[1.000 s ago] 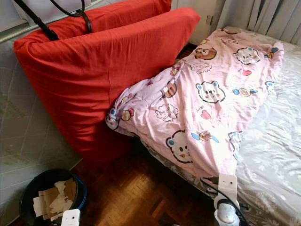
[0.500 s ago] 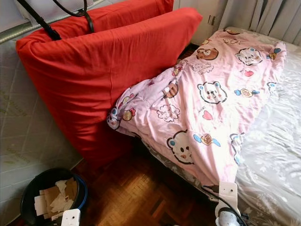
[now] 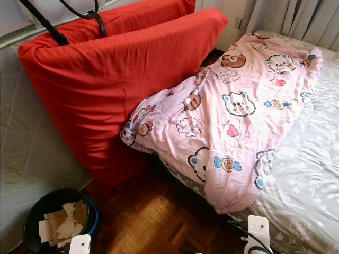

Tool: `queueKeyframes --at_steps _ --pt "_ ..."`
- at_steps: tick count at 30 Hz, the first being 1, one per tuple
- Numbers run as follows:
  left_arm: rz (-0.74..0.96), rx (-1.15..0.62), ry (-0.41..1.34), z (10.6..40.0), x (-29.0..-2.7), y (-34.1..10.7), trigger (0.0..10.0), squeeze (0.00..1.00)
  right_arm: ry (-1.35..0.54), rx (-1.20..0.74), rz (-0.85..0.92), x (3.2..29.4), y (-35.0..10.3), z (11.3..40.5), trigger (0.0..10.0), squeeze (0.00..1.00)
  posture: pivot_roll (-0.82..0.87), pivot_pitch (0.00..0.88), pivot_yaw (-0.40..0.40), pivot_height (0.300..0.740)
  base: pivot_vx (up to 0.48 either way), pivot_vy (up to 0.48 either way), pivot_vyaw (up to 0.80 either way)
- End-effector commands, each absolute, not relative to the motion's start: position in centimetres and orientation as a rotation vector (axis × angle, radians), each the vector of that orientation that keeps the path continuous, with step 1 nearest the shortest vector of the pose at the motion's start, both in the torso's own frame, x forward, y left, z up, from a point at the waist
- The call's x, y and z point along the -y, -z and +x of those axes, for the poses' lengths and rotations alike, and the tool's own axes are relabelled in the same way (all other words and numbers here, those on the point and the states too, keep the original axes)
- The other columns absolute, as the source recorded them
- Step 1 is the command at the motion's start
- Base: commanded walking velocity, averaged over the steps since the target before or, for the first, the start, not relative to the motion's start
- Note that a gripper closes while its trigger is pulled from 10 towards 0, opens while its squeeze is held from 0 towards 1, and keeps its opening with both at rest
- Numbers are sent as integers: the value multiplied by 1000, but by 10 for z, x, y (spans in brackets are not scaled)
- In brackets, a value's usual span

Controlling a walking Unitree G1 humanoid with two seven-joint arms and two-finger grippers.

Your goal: Clean up the room

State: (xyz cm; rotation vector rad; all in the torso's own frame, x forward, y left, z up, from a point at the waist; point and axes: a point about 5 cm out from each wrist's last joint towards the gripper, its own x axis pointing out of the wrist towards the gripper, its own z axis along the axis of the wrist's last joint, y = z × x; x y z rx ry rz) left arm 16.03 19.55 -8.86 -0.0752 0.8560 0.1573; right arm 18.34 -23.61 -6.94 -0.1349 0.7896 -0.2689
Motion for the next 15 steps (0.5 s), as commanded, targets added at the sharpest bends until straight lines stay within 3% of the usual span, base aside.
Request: queueKeyframes --at_steps 1,2,4,10,15 --pt "-73 -873 -162 155 -195 91 10000 0 142 -857 -138 220 81 168 10000 0 -19 143 6 740 0 0 0" --pt "-72 -871 -160 156 -195 90 10000 0 74 -921 -126 211 89 157 10000 0 -15 141 7 740 0 0 0" --pt "-74 -864 -161 159 -195 89 10000 0 115 -973 -75 210 94 147 10000 0 -13 139 8 740 0 0 0" --pt "-71 -858 -158 162 -195 88 10000 0 135 -939 43 203 92 155 10000 0 -27 137 16 740 0 0 0" --pt "-72 -850 -161 163 -195 88 10000 0 140 -947 27 211 91 155 10000 0 -23 137 14 740 0 0 0"
